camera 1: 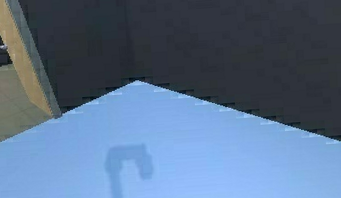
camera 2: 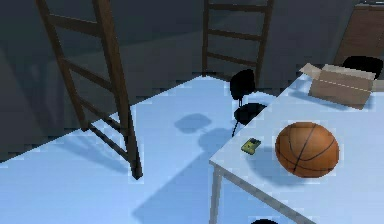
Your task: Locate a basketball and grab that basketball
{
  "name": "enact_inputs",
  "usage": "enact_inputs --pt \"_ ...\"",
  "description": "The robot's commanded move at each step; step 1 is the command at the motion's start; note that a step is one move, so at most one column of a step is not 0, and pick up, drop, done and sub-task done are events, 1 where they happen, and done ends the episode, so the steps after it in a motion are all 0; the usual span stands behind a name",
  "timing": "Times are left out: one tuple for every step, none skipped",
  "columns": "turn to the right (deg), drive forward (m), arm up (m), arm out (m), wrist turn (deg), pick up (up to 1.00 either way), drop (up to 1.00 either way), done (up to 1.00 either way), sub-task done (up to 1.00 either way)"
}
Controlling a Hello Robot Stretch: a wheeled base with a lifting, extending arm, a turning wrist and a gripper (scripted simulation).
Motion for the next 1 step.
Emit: enact_inputs --pt "30.0 0.0 0.0 0.0 0.0 0.0 0.0 0.0 0.0"
